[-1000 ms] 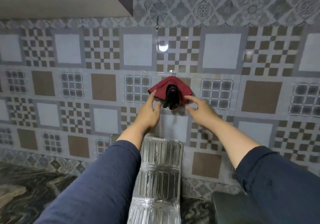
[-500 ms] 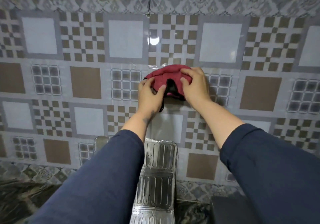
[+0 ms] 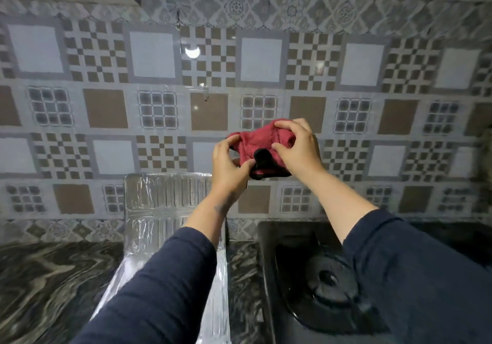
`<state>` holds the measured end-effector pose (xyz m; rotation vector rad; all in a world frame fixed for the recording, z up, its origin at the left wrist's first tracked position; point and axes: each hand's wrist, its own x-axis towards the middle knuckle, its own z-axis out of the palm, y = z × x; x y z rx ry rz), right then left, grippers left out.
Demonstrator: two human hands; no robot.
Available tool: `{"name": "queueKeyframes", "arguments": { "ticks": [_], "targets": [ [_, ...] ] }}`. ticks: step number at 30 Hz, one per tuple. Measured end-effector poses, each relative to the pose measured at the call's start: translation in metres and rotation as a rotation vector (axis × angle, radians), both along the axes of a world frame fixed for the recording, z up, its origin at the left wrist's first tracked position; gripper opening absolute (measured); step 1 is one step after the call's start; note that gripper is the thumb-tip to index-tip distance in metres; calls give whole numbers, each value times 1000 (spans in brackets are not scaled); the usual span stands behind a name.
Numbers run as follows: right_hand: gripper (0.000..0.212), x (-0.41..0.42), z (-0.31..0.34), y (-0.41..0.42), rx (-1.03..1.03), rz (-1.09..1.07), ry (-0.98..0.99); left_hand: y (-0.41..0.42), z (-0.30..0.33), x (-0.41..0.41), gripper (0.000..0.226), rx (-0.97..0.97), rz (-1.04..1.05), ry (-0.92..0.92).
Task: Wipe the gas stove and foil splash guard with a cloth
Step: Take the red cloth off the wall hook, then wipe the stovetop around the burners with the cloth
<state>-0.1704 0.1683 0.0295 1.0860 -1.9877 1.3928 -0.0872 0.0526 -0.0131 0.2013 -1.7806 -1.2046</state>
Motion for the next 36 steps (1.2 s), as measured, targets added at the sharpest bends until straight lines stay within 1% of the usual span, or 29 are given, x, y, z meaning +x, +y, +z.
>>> {"name": "queueKeyframes", "arguments": {
  "ticks": [4, 9, 11, 15, 18, 20, 23, 24, 25, 27, 28, 29, 30, 32, 34, 36],
  "targets": [
    [41, 15, -39, 59, 68, 8, -85, 55, -37, 20, 56, 83, -69, -66],
    [42, 32, -85, 121, 139, 44, -189, 114, -81, 48, 59, 199, -107, -136],
    [42, 42, -105, 143, 203, 76, -245, 136, -98, 63, 61, 225, -116, -190],
    [40, 62, -142, 177, 352, 136, -381, 171, -121, 93, 64, 225, -69, -301],
    [38, 73, -158, 193, 438, 150, -480, 192, -130, 111, 61, 288, -69, -369],
    [40, 79, -166, 202, 508, 168, -518, 198, -138, 123, 61, 301, -70, -463],
    [43, 87, -176, 212, 642, 179, -474, 193, -145, 142, 64, 256, -67, -668],
    [43, 89, -179, 215, 691, 162, -440, 191, -144, 147, 58, 212, -58, -728],
    [42, 90, -182, 218, 748, 122, -374, 188, -143, 150, 48, 143, -27, -778],
    [36, 92, -185, 222, 844, 1, -121, 181, -140, 153, 31, -9, 86, -826],
    [33, 93, -186, 222, 825, -6, 17, 177, -139, 152, 28, -54, 144, -824],
    [31, 94, -186, 220, 774, 53, 109, 174, -138, 150, 26, -78, 185, -811],
    [32, 95, -185, 216, 736, 150, 153, 170, -137, 148, 26, -104, 209, -786],
    [35, 98, -187, 200, 775, 301, 184, 164, -137, 142, 28, -172, 229, -754],
    [39, 107, -192, 181, 896, 362, 185, 159, -136, 136, 29, -224, 224, -738],
    [42, 119, -202, 168, 979, 377, 156, 156, -136, 129, 28, -263, 176, -737]
  ]
}}
